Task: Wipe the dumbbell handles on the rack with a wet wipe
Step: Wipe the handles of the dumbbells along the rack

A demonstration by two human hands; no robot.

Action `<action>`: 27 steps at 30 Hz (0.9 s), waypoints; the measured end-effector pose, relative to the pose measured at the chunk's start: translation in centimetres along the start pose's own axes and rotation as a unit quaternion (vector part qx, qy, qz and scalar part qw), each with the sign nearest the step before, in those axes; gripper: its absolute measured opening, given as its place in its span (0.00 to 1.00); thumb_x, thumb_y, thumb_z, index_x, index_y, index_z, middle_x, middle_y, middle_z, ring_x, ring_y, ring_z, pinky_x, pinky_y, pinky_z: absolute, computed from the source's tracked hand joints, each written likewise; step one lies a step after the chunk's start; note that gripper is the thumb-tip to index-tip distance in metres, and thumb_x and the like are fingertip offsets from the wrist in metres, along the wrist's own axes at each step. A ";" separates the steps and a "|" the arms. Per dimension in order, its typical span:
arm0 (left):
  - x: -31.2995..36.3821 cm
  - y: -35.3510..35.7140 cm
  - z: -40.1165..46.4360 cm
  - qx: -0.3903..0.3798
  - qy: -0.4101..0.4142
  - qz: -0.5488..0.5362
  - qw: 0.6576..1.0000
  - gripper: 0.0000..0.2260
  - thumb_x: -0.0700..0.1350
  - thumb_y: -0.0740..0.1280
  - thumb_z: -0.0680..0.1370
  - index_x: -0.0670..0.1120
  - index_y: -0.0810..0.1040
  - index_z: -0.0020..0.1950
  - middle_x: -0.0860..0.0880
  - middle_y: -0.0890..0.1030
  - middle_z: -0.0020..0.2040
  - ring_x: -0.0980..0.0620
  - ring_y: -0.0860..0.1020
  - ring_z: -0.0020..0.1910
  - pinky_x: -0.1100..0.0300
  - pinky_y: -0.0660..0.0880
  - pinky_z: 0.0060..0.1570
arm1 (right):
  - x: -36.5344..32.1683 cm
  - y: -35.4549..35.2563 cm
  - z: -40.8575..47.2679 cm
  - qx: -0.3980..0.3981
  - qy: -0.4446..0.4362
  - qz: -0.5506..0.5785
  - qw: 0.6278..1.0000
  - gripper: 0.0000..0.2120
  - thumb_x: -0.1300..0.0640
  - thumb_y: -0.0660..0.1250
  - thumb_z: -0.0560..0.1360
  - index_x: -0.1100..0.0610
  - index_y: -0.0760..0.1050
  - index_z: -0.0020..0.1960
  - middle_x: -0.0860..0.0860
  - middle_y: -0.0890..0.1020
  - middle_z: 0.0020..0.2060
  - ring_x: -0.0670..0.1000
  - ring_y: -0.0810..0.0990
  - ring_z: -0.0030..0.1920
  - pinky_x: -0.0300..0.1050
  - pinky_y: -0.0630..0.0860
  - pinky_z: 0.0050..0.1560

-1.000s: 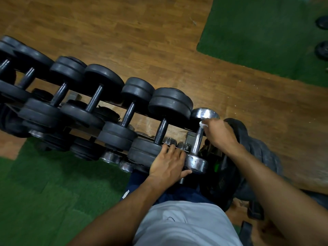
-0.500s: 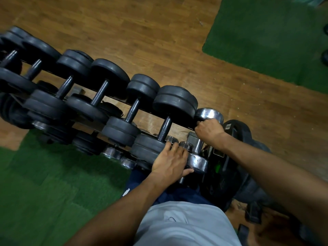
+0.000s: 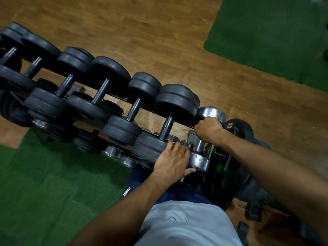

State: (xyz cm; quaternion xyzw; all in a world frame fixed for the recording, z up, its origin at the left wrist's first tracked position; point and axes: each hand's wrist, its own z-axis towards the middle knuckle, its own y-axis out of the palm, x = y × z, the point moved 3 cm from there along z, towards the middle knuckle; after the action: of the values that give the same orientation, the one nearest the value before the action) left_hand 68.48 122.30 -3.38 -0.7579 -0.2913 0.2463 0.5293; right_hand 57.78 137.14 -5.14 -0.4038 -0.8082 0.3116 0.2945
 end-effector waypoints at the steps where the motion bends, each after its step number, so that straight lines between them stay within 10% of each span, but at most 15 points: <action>1: 0.0 0.0 0.0 0.001 0.000 0.000 1.000 0.33 0.69 0.57 0.80 0.42 0.75 0.67 0.42 0.80 0.61 0.41 0.74 0.62 0.43 0.65 0.65 | -0.2 0.1 0.0 -0.017 -0.011 0.005 1.000 0.15 0.58 0.57 0.80 0.53 0.80 0.60 0.52 0.83 0.58 0.56 0.81 0.58 0.50 0.75 0.50; 11: 0.0 0.1 0.0 0.002 0.000 -0.002 1.000 0.33 0.69 0.57 0.80 0.42 0.76 0.66 0.42 0.81 0.59 0.41 0.74 0.61 0.43 0.66 0.65 | -1.3 2.1 -2.0 -0.096 -0.128 0.188 0.969 0.19 0.59 0.61 0.75 0.45 0.81 0.61 0.49 0.84 0.57 0.55 0.80 0.57 0.46 0.78 0.52; 18: -0.1 0.3 0.0 0.000 0.005 -0.002 1.000 0.33 0.69 0.55 0.81 0.42 0.75 0.67 0.42 0.80 0.61 0.41 0.73 0.63 0.42 0.64 0.65 | 0.8 5.3 -5.4 -0.003 0.015 0.458 0.889 0.20 0.65 0.64 0.77 0.44 0.83 0.57 0.39 0.85 0.46 0.34 0.79 0.38 0.31 0.72 0.42; 27: -0.1 0.2 0.0 -0.008 0.007 0.001 1.000 0.33 0.69 0.53 0.81 0.42 0.74 0.69 0.42 0.79 0.63 0.41 0.72 0.65 0.42 0.63 0.66 | 0.4 9.0 -7.6 0.066 0.251 0.556 0.789 0.09 0.49 0.67 0.76 0.47 0.82 0.54 0.46 0.85 0.41 0.49 0.85 0.41 0.51 0.82 0.47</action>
State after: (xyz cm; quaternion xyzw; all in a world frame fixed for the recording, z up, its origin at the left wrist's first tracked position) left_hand 68.46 122.18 -3.59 -0.7640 -0.2887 0.2393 0.5251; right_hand 67.33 143.80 -6.94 -0.8271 -0.3188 0.3618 0.2887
